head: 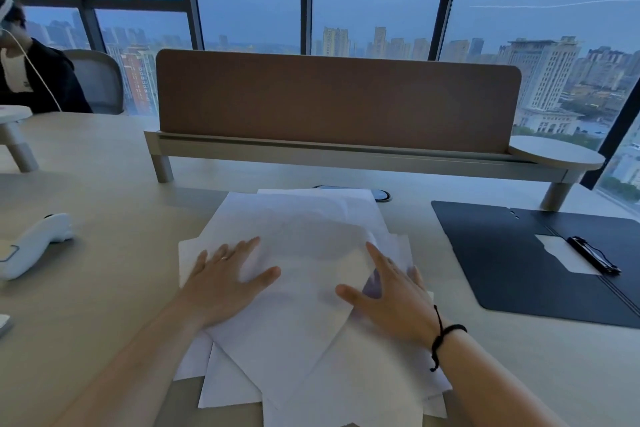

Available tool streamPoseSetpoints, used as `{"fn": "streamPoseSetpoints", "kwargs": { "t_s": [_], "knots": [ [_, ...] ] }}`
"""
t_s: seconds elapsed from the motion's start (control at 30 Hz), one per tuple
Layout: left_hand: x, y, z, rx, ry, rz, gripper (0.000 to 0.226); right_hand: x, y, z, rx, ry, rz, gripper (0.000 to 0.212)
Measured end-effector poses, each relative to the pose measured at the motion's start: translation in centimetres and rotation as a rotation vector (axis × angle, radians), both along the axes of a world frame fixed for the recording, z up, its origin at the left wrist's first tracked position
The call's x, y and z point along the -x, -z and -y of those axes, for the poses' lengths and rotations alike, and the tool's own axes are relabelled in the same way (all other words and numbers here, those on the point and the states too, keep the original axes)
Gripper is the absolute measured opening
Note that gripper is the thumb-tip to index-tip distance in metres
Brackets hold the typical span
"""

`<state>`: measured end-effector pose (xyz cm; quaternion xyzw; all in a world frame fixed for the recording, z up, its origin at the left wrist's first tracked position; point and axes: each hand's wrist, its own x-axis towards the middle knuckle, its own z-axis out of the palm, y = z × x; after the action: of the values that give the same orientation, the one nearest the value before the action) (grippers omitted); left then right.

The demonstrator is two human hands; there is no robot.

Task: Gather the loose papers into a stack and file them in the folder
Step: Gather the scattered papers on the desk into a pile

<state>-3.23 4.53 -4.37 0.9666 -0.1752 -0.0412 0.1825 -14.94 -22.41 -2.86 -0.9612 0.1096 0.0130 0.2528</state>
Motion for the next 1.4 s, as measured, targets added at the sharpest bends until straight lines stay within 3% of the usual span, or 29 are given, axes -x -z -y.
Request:
{"fn": "streamPoseSetpoints", "kwargs": {
  "t_s": [0.07,0.13,0.23,0.33,0.43,0.53,0.6,0.7,0.77,0.93,1.07,1.27,1.4],
  "knots": [
    [0.3,-0.5,-0.2,0.148,0.030,-0.018,0.103,0.7,-0.5,0.2,-0.079,0.023,0.043,0.103],
    [0.9,-0.9,-0.6,0.195,0.002,-0.018,0.096,1.5,-0.2,1.3,-0.009,0.122,0.100,0.106],
    [1.4,-0.6,-0.6,0.111,-0.087,-0.059,0.103,2.5,0.6,1.8,0.133,0.237,-0.011,0.110],
    [2.3,-0.5,1.5,0.042,-0.094,-0.078,0.106,2.0,1.2,0.0,0.115,0.211,-0.073,0.115],
    [3.3,-1.0,3.2,0.135,-0.137,-0.146,0.103,1.4,-1.0,-0.6,-0.141,0.311,0.050,0.105],
    [3.7,-1.6,3.0,0.253,-0.181,-0.172,0.102,1.6,-3.8,0.7,-0.484,0.385,0.159,0.062],
    [3.9,-2.4,2.7,0.318,-0.219,-0.152,0.095,1.0,-3.8,2.4,-0.832,0.474,0.137,0.069],
    [4.2,-3.2,3.1,0.467,-0.243,-0.200,0.084,0.4,-2.6,3.6,-1.113,0.478,0.061,0.049],
    [4.6,-3.4,3.4,0.527,-0.232,-0.217,0.081,0.5,-1.9,3.2,-1.087,0.441,0.060,0.036],
    [4.8,-3.2,2.5,0.537,-0.227,-0.165,0.080,1.1,-0.4,3.2,-0.726,0.261,0.120,0.027],
    [4.5,-2.7,1.7,0.532,-0.242,-0.158,0.092,2.6,-0.1,3.9,-0.810,0.295,0.215,0.014],
    [3.9,-3.6,2.5,0.788,-0.269,-0.420,0.121,3.5,-0.1,3.7,-0.931,0.258,0.301,0.011],
    [2.9,-3.1,2.0,0.882,-0.343,-0.450,0.109,4.0,-0.2,3.8,-0.899,0.247,0.343,0.010]
  ]
}}
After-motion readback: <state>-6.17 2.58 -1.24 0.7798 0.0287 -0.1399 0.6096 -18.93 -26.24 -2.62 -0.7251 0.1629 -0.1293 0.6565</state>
